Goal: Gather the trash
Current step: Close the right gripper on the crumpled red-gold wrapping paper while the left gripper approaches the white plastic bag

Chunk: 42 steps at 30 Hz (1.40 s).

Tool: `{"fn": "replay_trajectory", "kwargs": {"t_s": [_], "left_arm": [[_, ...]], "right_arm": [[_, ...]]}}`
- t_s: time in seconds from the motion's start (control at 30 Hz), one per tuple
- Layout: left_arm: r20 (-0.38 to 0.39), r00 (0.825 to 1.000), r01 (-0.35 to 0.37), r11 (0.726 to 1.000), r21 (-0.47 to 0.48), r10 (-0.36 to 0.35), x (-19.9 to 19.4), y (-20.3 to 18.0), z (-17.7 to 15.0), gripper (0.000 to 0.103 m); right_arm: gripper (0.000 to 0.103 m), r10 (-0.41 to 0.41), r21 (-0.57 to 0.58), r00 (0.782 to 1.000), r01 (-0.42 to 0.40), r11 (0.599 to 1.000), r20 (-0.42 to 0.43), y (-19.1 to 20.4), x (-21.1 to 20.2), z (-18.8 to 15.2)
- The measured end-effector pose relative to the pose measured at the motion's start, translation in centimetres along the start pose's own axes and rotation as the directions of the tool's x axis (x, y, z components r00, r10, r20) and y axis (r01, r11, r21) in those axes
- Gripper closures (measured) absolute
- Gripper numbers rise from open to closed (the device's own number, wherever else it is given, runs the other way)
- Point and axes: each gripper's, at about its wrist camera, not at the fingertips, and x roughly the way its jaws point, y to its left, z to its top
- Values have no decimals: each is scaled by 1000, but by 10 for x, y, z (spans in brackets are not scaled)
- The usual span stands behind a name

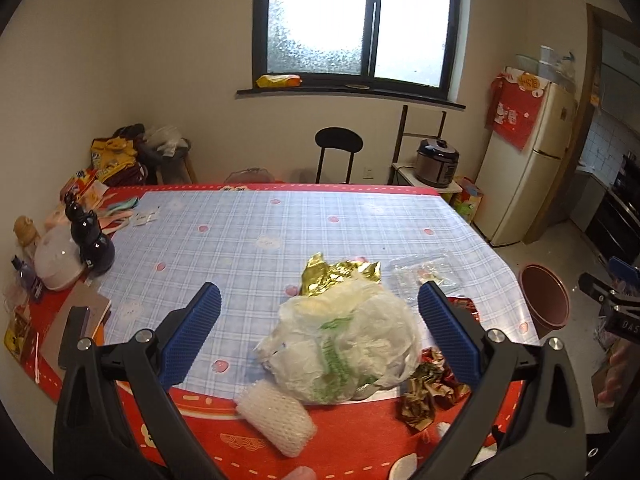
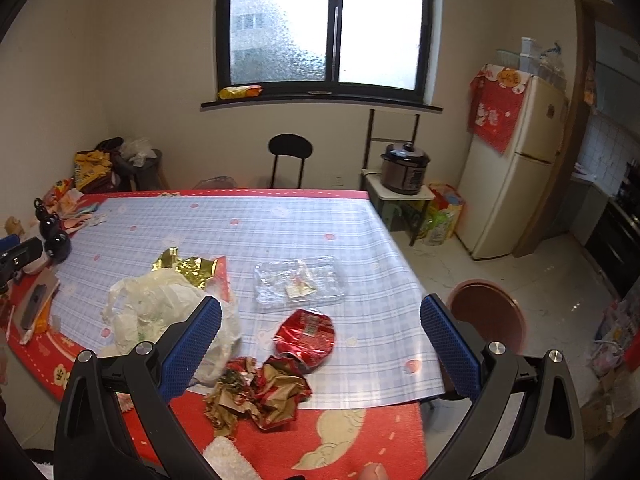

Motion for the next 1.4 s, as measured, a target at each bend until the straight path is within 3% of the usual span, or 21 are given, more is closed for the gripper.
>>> {"fn": "replay_trajectory", "kwargs": {"t_s": [0.23,0.37,0.5,0.77,0.9,0.97,1.07,1.4], "left_arm": [[-54,997,-63,993,-102,58,15,54,-35,5],[-38,994,-102,989,-111,99,18,76,-53,6],[-66,994,-98,988,-119,90,29,89,-67,5],[-181,984,-34,987,-158,5,65,95,-92,6],[-199,980,-14,993,-118,-10,76,87,-101,6],[-218,976,-1,995,-103,-21,83,84,-106,6],[-255,966,9,994,-112,-38,92,87,-112,6],[-324,943,27,988,-150,-75,112,103,-129,6]], "right_arm": [[5,105,-27,993,-107,994,-61,29,37,-13],[5,105,-69,989,-113,991,-104,47,56,-21],[5,97,-123,981,-118,985,-165,60,76,-34],[5,191,-111,926,-238,965,-325,74,117,-77],[5,217,-141,889,-295,945,-403,92,134,-103],[11,222,-136,870,-309,941,-441,100,142,-114],[17,224,-125,847,-320,939,-482,110,152,-126],[11,147,-88,837,-226,970,-527,115,185,-149]]}}
